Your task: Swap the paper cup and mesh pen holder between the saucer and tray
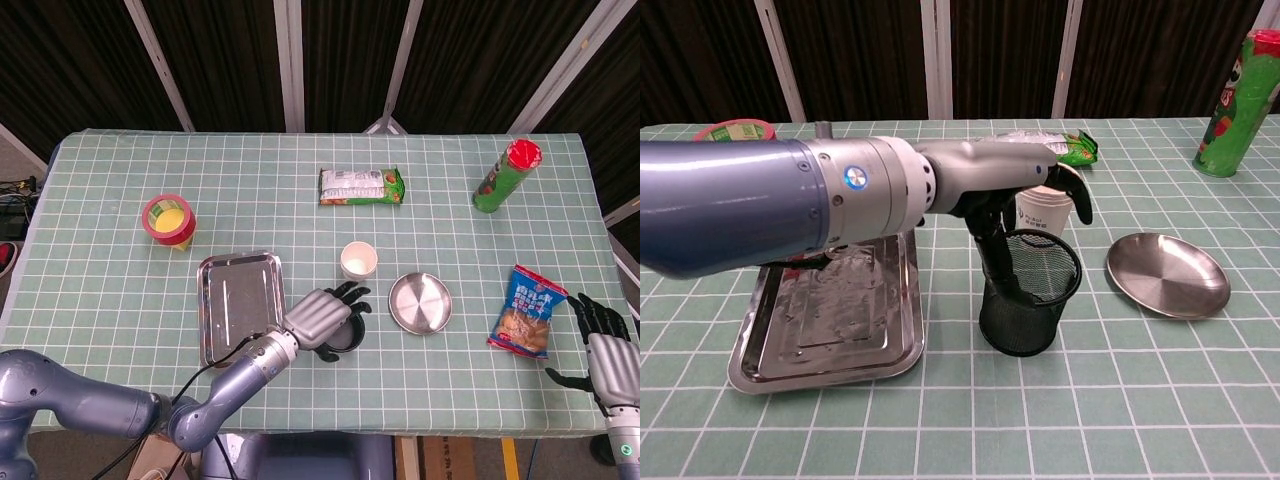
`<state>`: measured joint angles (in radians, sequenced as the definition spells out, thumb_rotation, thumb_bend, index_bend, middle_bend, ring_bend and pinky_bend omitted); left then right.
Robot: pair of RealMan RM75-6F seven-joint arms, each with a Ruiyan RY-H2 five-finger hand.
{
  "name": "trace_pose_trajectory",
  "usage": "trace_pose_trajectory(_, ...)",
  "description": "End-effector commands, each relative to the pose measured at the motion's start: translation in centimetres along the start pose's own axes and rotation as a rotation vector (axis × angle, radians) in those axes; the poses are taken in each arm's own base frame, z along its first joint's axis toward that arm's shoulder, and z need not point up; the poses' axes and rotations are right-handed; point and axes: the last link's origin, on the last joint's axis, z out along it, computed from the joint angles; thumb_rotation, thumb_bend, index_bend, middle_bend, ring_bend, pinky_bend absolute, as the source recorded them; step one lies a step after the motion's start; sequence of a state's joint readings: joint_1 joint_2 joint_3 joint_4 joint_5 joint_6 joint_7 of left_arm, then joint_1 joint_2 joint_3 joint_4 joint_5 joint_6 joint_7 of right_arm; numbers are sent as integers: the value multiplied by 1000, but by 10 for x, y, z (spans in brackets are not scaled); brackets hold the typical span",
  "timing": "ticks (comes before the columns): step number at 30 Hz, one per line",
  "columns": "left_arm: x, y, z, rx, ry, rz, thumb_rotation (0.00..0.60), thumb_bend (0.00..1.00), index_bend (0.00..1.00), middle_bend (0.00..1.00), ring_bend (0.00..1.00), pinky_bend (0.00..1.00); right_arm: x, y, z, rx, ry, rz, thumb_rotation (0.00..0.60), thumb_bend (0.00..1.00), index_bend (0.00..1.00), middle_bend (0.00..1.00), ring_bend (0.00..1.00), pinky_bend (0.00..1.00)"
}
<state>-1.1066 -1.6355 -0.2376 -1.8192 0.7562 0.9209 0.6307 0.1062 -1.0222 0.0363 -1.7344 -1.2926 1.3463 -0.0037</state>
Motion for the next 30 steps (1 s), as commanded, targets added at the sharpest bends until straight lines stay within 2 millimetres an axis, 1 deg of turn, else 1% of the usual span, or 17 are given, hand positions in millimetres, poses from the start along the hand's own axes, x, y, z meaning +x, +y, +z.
trace_pose_trajectory(1,20,1,-10,-17,84,20,600,0,216,69,0,259,1,1,0,-6,6,2,600,0,37,0,0,0)
trace_pose_trajectory(4,36,-6,-13,-8,198,53,600,0,216,56,0,204,2,4,1,-21,13,5,600,0,37,0,0,0)
trace_pose_trajectory(7,44,-16,-5,17,225,33,600,0,212,30,0,144,2,7,4,-35,18,6,600,0,37,0,0,0)
trace_pose_trajectory(9,48,-23,6,36,233,23,600,0,206,10,0,117,1,8,5,-43,16,2,600,0,37,0,0,0)
trace_pose_trajectory(12,52,-32,30,66,233,29,600,0,200,0,0,82,-1,10,9,-57,11,-1,600,0,37,0,0,0)
trace_pose_trajectory(16,54,-38,62,97,227,29,600,0,196,0,0,64,-5,13,15,-77,0,-12,600,0,37,0,0,0)
trace_pose_trajectory(20,47,-44,86,121,211,-43,600,0,196,0,0,63,-6,18,18,-103,-5,-19,600,0,37,0,0,0)
trace_pose_trajectory(23,36,-48,99,132,191,-79,600,0,195,0,0,63,-6,21,20,-116,-4,-23,600,0,37,0,0,0)
trace_pose_trajectory(30,11,-57,115,143,175,-138,600,0,195,0,0,63,-9,19,21,-112,-4,-49,600,0,37,0,0,0)
